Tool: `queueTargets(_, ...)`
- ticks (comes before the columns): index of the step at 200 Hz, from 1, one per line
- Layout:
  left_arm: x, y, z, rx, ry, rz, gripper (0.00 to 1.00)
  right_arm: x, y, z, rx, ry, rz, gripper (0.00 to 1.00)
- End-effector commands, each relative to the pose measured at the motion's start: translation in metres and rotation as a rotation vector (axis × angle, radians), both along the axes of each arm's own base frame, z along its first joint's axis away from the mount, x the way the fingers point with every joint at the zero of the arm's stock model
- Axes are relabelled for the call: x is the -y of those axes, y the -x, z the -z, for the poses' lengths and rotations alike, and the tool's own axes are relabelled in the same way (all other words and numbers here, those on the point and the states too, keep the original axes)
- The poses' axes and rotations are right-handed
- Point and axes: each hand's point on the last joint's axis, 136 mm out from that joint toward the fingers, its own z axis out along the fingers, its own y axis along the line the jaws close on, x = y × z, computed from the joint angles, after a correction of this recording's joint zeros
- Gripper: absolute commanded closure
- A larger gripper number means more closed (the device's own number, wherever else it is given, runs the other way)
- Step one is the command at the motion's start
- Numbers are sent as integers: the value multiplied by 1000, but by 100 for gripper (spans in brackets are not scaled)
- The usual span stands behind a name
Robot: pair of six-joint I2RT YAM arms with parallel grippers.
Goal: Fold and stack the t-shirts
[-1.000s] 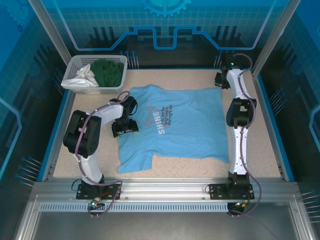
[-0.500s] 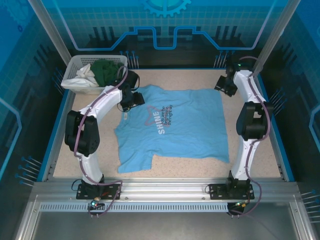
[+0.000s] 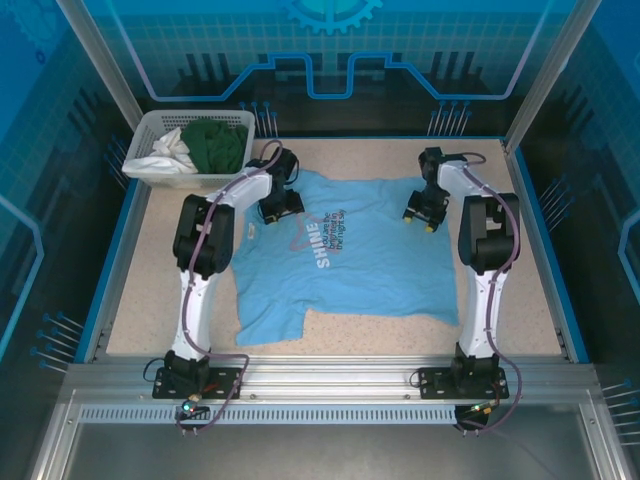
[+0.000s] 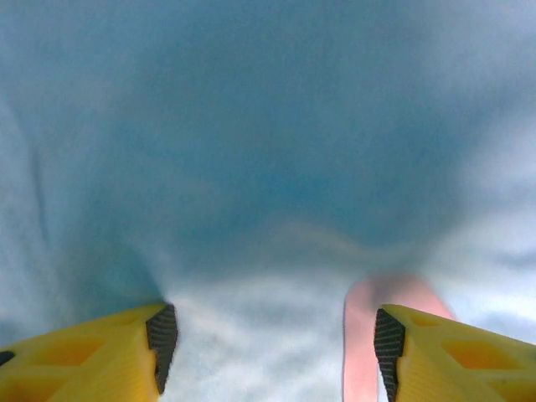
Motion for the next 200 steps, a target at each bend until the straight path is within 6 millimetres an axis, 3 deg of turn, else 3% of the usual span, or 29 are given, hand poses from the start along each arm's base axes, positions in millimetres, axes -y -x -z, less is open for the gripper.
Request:
queueTargets(1,-5,0,36,-83,-62,0,33,24,-5,17,-70,0,95,50)
queueTargets(36,5,-36,37,-50,-49,-37,27,45,-37,37,-69,-36,166,47)
queueTargets(59,17,-63,8,14,9,-58,16,58,-64,31,-29,-62,189,43)
queueTargets(72,22,-76,-25,79,49,-58,9,54,-83,6,46,-98,172,39)
queueTargets(90,22,-85,-86,196,89,-56,1,46,-102,-50,190,-115,145,25)
queueTargets(110,10,-76,-149,289,94,-63,1,32,-100,-109,318,-149,120,22)
queueTargets(128,3,-51,-179,317,118,-74,1,21,-74,-140,364,-149,100,22)
queueTargets(140,2,-23,-183,294,160,-83,1,20,-45,-144,352,-120,96,22)
queueTargets(150,1,6,-173,251,194,-84,3,27,-14,-143,321,-85,128,22)
queueTargets(192,-24,150,-121,16,224,-63,19,72,148,-89,119,-45,345,30)
queueTargets(200,-25,177,-112,-35,242,-57,22,75,170,-80,109,-51,364,32)
